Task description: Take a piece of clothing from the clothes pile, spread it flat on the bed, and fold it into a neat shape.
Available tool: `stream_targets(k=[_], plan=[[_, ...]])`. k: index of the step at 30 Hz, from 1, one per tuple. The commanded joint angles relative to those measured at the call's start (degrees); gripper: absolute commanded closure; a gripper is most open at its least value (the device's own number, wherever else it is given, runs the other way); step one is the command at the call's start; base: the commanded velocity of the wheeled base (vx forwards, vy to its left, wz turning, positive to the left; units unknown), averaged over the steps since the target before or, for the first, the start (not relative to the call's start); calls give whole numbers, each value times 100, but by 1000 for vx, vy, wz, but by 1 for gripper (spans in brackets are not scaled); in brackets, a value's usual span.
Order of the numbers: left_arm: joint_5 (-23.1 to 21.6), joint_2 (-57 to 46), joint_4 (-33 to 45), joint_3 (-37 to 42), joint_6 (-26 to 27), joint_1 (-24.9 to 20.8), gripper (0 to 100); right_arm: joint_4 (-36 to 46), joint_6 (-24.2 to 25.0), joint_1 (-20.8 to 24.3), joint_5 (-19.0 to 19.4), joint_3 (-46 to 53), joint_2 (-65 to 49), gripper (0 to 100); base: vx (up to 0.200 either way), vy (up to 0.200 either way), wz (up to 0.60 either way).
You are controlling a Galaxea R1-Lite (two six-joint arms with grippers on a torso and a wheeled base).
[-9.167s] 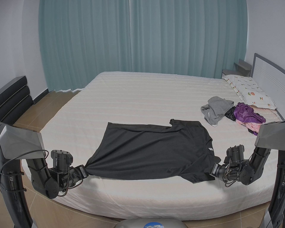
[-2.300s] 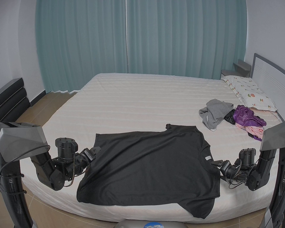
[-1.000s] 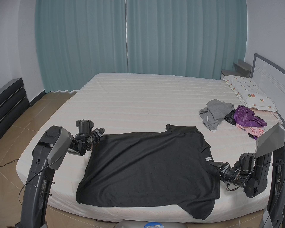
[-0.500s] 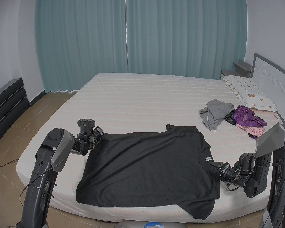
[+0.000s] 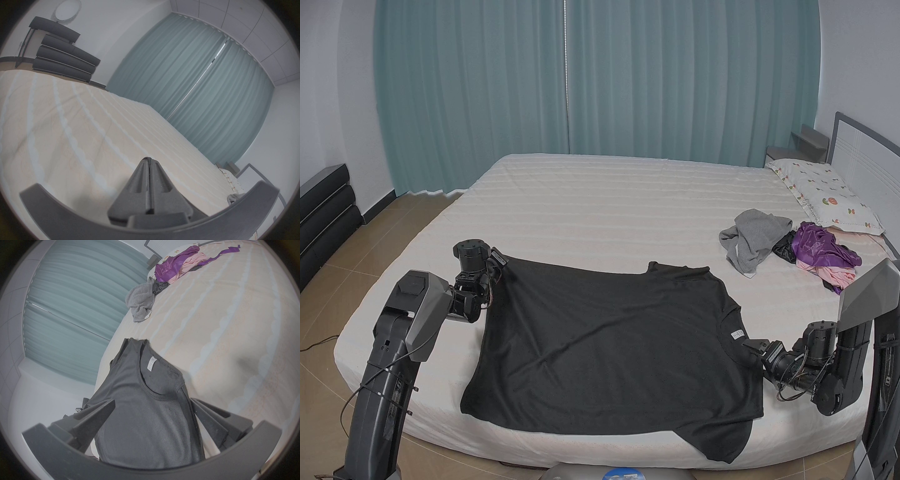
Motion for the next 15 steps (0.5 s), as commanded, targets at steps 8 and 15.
stream_targets(k=[8,15], plan=[[-1,16,-176,-4,-7,5,100,74,-352,280,-563,-709,-123,0,0,0,0],[8,25,-176,-4,-16,-13,100,1181,-1257,254,-836,-2071,-211,0,0,0,0]])
